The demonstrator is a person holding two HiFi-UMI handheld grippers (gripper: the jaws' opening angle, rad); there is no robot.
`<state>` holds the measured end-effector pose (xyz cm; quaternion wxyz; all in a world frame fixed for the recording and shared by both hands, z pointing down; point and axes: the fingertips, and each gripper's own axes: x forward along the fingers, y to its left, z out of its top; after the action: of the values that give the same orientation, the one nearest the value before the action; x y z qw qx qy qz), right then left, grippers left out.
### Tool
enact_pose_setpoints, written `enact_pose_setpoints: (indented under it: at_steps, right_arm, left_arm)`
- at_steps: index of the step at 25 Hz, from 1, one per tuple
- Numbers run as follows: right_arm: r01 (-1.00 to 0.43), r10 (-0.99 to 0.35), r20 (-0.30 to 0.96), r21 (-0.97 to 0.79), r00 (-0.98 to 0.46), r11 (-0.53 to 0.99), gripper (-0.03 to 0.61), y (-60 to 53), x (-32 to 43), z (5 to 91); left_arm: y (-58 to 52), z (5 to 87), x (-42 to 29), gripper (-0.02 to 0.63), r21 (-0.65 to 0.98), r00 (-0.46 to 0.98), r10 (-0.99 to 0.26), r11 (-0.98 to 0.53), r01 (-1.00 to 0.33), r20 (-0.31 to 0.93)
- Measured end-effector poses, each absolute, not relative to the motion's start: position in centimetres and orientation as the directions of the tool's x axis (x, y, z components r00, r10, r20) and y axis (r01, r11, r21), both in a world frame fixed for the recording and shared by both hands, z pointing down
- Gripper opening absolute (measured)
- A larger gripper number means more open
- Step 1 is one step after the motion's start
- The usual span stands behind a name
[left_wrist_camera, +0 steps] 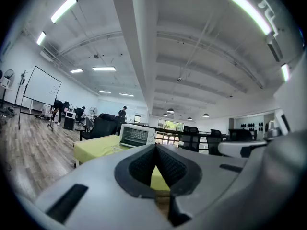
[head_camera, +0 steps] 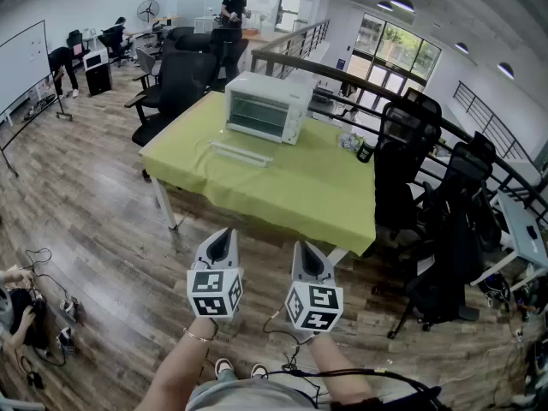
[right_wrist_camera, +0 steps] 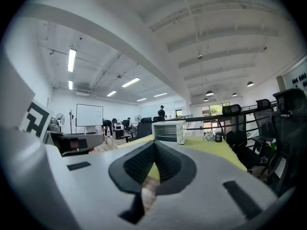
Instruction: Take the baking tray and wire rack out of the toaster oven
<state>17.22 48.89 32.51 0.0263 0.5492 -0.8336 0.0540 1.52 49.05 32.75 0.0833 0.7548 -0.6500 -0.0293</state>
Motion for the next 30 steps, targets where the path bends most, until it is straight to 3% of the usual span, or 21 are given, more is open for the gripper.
enact_pose_setpoints:
  at_steps: [21,30]
  right_arm:
    - [-0.938,-0.929,0.144,-0.119,-0.34,0.325,0.002,49.0,13.6,34.1]
    - [-0.94,-0.93,0.158,-0.132,-0.333,0.314,0.002,42.6,14.0,35.7]
  left_arm:
    - [48.9,33.7,-2.8,-0.006,0.171,0.209,-0.975,-0.193,-0.966,0.08]
    - [42.9,35.4,-2.6,-0.006,0.169,0.214,-0.972,-0.196,-0.966,0.098]
